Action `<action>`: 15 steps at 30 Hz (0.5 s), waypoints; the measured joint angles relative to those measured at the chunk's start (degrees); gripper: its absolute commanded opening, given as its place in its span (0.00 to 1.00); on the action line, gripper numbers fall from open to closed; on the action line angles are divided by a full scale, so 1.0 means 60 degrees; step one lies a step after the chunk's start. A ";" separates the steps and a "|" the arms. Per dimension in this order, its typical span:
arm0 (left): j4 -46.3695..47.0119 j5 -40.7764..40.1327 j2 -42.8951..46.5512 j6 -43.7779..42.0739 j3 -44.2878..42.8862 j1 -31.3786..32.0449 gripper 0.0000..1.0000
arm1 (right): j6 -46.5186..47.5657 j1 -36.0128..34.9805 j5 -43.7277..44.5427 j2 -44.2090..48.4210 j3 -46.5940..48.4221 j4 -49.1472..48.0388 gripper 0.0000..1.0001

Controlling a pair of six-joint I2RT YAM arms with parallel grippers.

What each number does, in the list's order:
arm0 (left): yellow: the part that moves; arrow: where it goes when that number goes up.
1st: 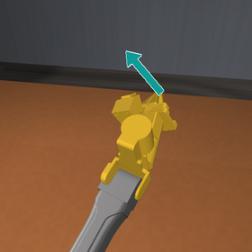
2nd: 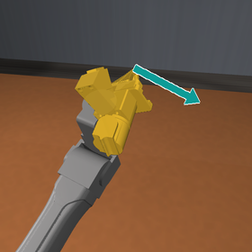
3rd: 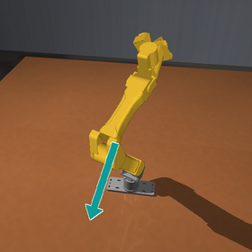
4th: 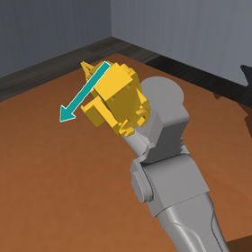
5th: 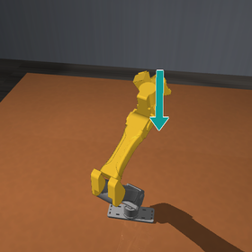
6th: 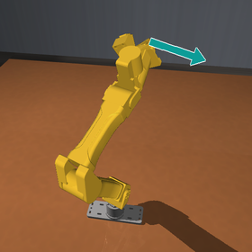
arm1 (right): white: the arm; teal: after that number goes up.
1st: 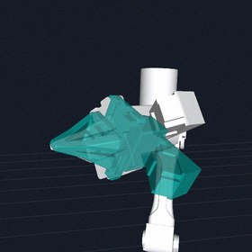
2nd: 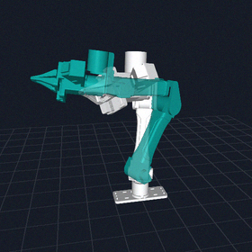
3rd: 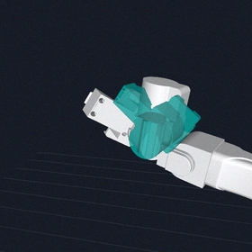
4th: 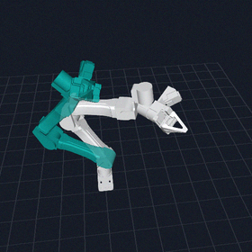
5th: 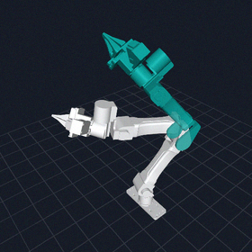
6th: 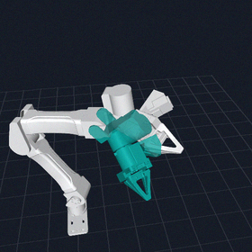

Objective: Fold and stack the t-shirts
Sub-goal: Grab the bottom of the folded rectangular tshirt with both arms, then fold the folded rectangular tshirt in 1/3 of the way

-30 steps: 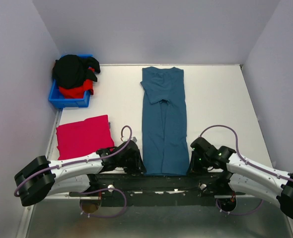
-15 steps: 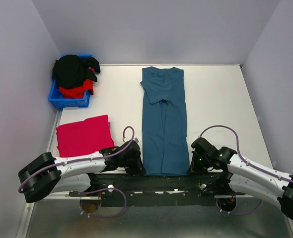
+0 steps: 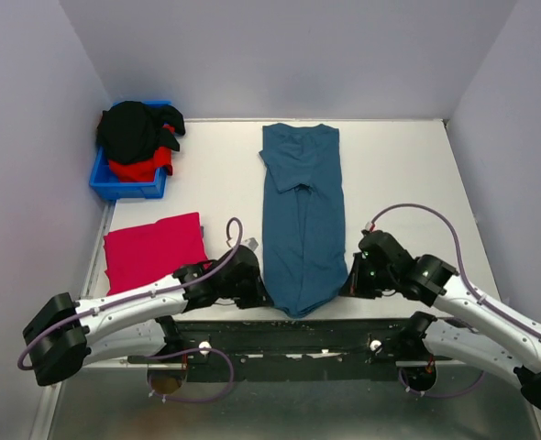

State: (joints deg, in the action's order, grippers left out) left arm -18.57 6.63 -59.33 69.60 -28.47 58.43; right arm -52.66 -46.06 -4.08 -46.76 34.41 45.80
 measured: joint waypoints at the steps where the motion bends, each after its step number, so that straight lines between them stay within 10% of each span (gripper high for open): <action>1: -0.0131 0.0000 0.0098 -0.0040 -0.0106 -0.0051 0.00 | 0.0087 0.0007 0.0117 -0.0047 0.0324 0.0098 0.01; 15: -0.0233 0.0087 -0.1687 -0.2379 -0.2907 -0.3581 0.00 | 0.2164 0.3228 0.0004 -0.3690 0.2812 -0.0546 0.01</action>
State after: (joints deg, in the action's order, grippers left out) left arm -19.97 7.16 -69.45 55.33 -45.91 36.95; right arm -39.68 -26.70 -4.05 -68.90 51.29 42.52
